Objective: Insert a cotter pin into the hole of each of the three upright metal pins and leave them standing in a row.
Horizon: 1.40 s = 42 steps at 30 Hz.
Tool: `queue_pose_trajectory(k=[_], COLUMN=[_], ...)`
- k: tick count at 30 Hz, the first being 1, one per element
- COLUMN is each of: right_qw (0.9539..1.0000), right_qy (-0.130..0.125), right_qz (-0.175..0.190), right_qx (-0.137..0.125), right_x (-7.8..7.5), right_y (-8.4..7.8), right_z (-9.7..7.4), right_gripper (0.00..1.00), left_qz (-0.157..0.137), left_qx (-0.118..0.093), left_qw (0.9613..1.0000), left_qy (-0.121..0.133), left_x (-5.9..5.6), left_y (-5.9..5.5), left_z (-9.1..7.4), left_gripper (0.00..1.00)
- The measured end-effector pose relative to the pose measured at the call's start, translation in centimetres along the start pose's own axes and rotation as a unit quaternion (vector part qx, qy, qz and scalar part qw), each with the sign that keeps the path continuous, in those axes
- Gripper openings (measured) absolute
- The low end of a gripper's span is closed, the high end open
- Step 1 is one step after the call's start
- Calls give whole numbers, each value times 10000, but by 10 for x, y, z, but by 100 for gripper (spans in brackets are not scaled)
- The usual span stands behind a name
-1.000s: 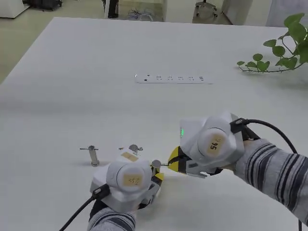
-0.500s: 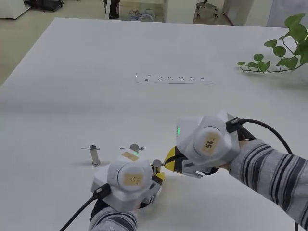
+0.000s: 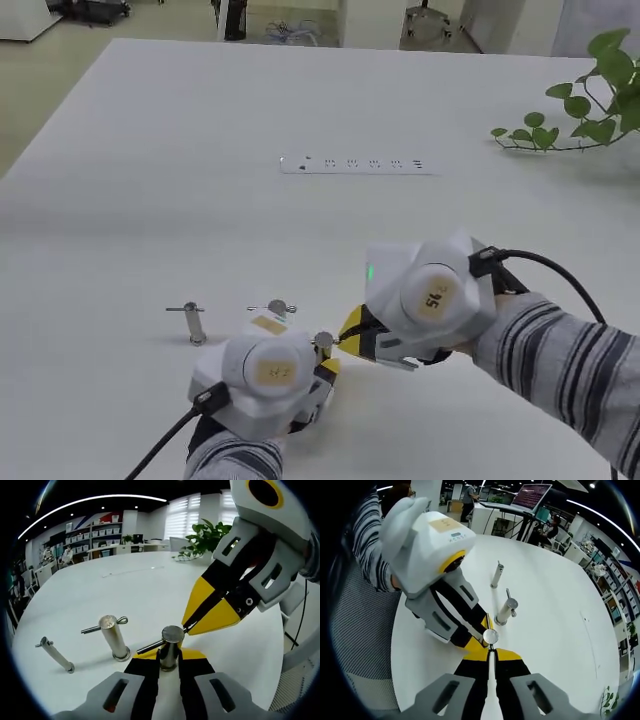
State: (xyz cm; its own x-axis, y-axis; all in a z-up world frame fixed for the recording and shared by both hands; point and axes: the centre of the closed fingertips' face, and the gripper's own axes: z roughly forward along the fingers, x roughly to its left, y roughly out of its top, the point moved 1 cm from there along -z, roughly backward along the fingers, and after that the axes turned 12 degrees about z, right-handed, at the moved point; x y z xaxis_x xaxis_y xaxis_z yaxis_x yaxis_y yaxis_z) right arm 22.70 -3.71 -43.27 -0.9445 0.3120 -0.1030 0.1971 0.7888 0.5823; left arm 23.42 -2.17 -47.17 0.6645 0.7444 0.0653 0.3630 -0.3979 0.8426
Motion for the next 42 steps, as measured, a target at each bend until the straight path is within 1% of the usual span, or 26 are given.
queue_pose_trajectory(k=[2, 3, 6, 8, 9, 11, 14, 17, 19, 23, 29, 32, 37, 39, 42], right_qw=[10000, 10000, 9999, 9998, 9996, 9989, 9979, 9971, 9959, 9942, 9936, 9936, 9913, 9914, 9934], right_qy=[41, 34, -31, -17, 6, 88, 152, 188, 237, 258, 285, 281, 418, 477, 546], right_qz=[79, 89, 109, 184, 249, 412, 555, 670, 809, 980, 1049, 1052, 1191, 1158, 954], right_qx=[-13, -15, -56, -89, -122, -219, -284, -307, -331, -346, -300, -299, -364, -369, -316], right_x=[1, 1, -1, -1, -1, 1, 3, 5, 6, 6, 6, 5, 5, 6, 7], right_y=[-1, -1, 0, 1, 2, 6, 9, 11, 12, 12, 10, 8, 9, 9, 9], right_z=[0, 0, -1, -2, -2, -2, 1, 5, 9, 16, 24, 26, 26, 26, 25], right_gripper=[0, 1, 6, 8, 8, 9, 11, 12, 12, 13, 11, 10, 9, 9, 8], left_qz=[-24, -65, -68, -104, -119, -114, -8, 18, 3, -16, -49, -31, 102, 127, 92], left_qx=[15, 13, 31, 3, -11, -26, 23, 27, -19, -69, -172, -232, -288, -320, -341], left_qw=[10000, 10000, 9999, 9999, 9999, 9998, 9997, 9996, 9995, 9995, 9993, 9990, 9983, 9981, 9981], left_qy=[-16, -37, -92, -69, -103, -149, -250, -283, -312, -300, -321, -390, -488, -502, -506], left_x=[0, 1, 1, 3, 3, 2, -3, -4, -4, -1, -1, -1, -3, -3, -1], left_y=[0, -1, -3, -3, -3, -3, -5, -7, -7, -6, -2, 0, 1, 2, 3], left_z=[0, -1, -4, -5, -7, -8, -12, -18, -23, -30, -39, -43, -50, -53, -55], left_gripper=[11, 11, 12, 16, 18, 23, 30, 34, 36, 40, 43, 46, 51, 53, 56])
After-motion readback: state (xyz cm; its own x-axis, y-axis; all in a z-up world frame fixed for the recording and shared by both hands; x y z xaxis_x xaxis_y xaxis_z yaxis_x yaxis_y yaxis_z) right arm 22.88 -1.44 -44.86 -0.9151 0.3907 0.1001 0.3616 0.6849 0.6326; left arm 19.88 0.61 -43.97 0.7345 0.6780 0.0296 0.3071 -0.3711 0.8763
